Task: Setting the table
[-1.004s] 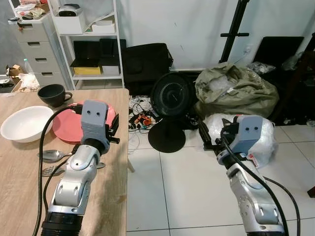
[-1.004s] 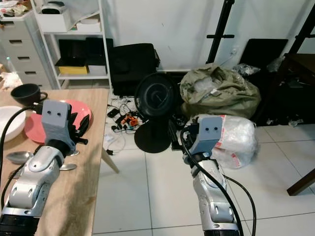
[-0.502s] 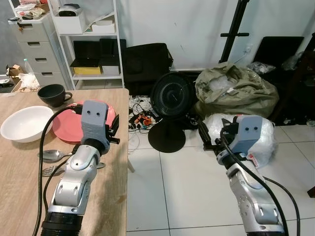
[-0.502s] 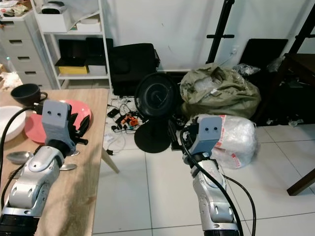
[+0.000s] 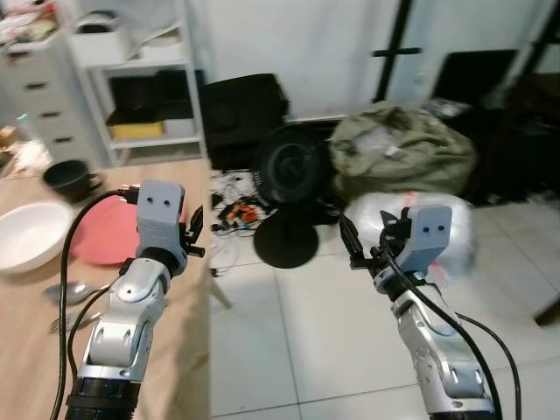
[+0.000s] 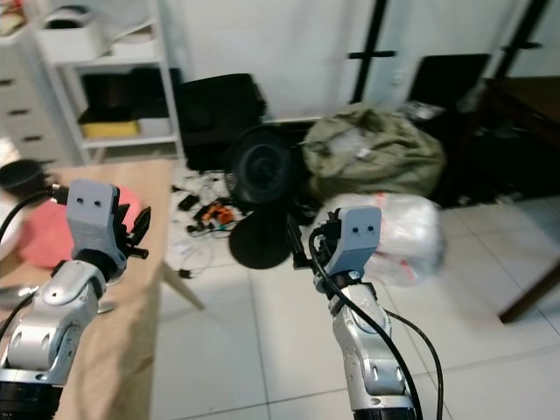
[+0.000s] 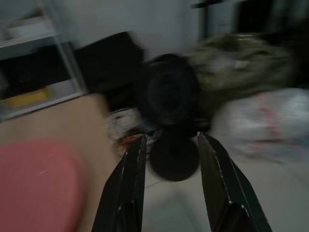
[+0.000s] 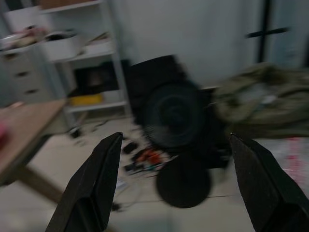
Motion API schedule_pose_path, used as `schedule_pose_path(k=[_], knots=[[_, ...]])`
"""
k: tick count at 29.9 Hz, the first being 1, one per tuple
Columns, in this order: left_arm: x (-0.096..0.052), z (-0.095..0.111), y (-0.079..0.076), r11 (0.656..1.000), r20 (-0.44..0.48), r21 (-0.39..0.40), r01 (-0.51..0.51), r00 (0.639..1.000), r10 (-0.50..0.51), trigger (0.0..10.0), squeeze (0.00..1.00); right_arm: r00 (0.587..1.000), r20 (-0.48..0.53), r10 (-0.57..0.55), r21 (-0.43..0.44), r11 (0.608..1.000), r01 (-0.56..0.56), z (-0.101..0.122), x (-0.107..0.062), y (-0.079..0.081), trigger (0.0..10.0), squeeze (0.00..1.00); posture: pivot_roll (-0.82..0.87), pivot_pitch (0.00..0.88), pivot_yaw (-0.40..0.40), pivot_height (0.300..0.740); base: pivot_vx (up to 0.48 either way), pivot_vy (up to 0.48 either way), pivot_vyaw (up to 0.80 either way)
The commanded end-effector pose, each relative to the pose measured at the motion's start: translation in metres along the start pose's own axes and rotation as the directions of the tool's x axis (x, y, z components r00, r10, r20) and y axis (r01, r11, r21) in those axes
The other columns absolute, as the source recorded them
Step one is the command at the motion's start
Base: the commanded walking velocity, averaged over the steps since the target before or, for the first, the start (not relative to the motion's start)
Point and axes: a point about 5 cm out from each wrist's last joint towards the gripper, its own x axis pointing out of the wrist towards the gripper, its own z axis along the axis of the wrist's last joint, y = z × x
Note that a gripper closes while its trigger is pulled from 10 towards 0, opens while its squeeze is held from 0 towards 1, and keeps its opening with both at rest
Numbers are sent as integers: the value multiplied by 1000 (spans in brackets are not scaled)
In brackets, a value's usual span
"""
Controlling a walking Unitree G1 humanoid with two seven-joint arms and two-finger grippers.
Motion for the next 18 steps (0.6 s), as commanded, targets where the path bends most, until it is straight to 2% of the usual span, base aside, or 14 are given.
schedule_pose_path(k=[1,18], knots=[[-1,-4,2,1000,-25,-2,2,1000,-2,10000,0,1000,-13,-12,8,1000,12,-3,-3,-2,10000,0,-44,109,112,740,0,0,-781],[0,-5,3,1000,-26,-12,7,1000,-7,10000,0,1000,-15,-14,6,1000,14,-3,-3,-3,10000,0,-47,108,110,740,0,0,-781]])
